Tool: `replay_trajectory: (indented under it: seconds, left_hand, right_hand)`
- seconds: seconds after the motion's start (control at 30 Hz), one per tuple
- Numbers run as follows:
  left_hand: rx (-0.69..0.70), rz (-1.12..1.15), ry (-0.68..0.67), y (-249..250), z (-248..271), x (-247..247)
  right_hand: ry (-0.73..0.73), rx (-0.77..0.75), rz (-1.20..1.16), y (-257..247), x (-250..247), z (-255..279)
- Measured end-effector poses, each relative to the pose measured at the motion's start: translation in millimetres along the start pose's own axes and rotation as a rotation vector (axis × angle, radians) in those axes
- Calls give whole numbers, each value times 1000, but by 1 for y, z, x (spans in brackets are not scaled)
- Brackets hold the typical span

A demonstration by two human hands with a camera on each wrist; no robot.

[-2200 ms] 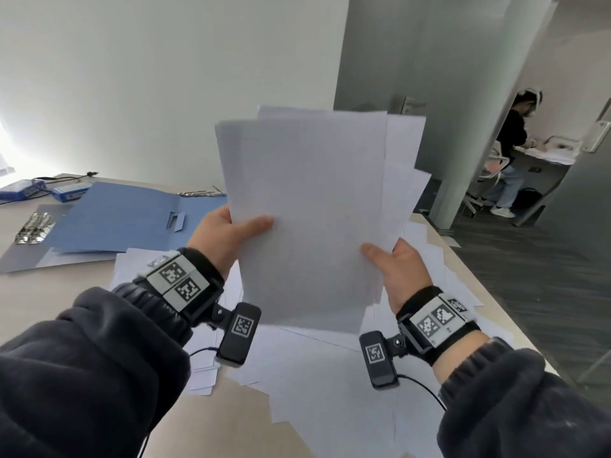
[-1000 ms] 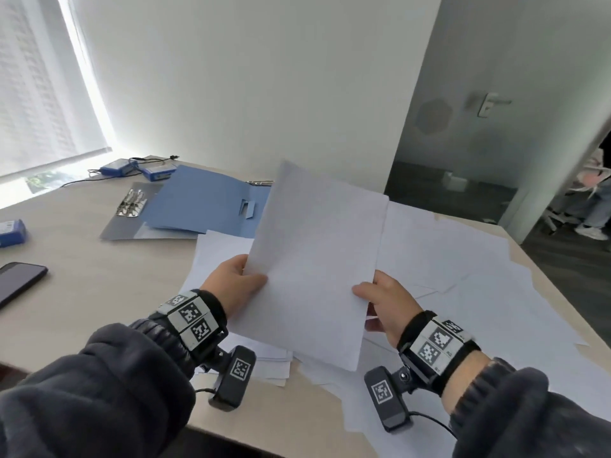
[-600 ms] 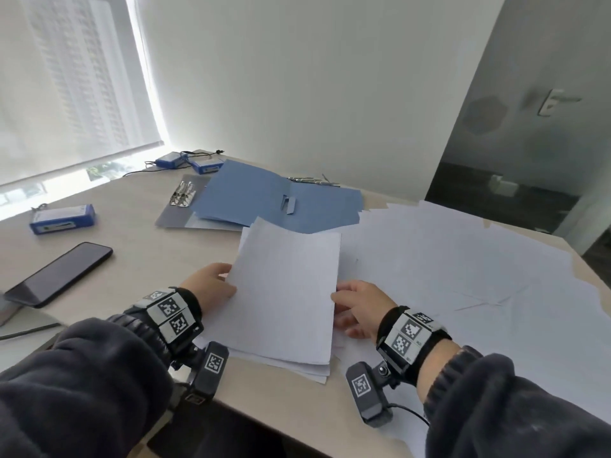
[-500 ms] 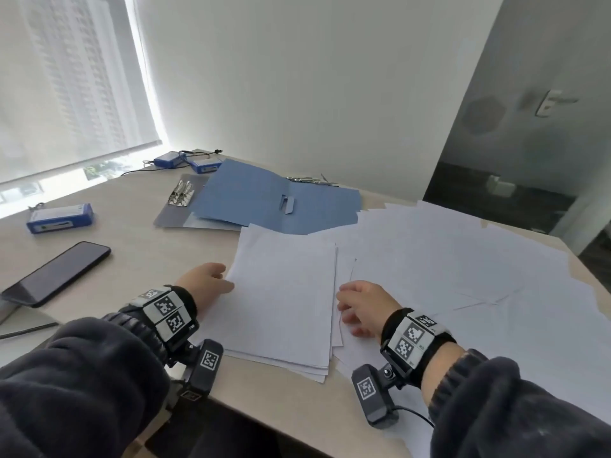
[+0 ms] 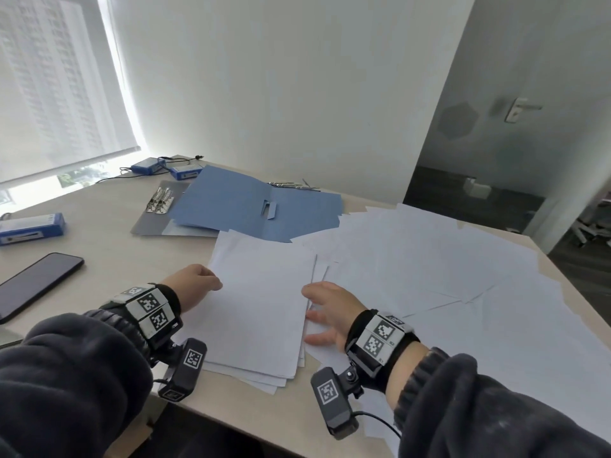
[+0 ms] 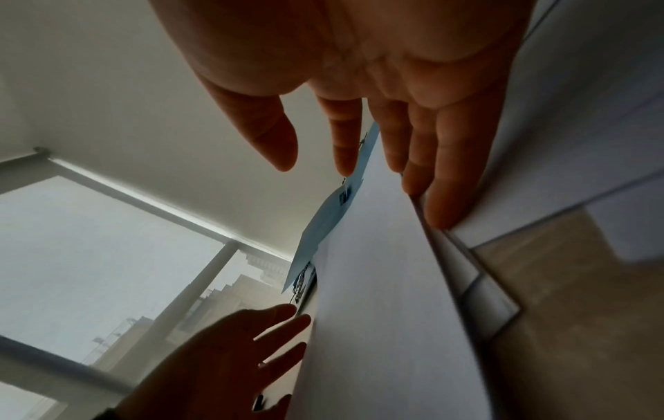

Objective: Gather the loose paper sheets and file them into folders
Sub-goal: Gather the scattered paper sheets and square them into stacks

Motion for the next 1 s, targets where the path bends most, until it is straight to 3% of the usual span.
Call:
replay_trajectory:
  seconds: [0.2, 0.33, 0.43, 0.57, 0.7, 0.87, 1.0]
  left_hand:
    - [8, 11, 1, -3, 4, -7]
    - [111, 66, 47, 19, 16, 2]
    - [206, 158, 0, 51, 32, 20]
    - [270, 286, -196, 99, 53, 57]
    - [319, 268, -270, 129, 58, 90]
    - [346, 265, -331, 157, 62, 113]
    - [333, 428, -450, 183, 68, 130]
  right_hand:
    - [-70, -13, 92, 7, 11, -2]
    - [-46, -90, 124, 4, -1, 4]
    - [18, -159, 166, -1, -33, 11]
    - [169, -202, 272, -12, -93, 28]
    - [342, -225, 470, -18, -158, 44]
    - [458, -196, 720, -20, -223, 59]
    - [504, -127, 974, -23, -245, 58]
Point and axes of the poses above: each hand's wrist, its own z-axis away from the middle knuckle, its own x-axis out of the palm, y = z × x, the point moved 1 cm from there along -z, towards the middle knuckle, and after that the axes turned 10 degrees about -z, right-handed, at the moved point
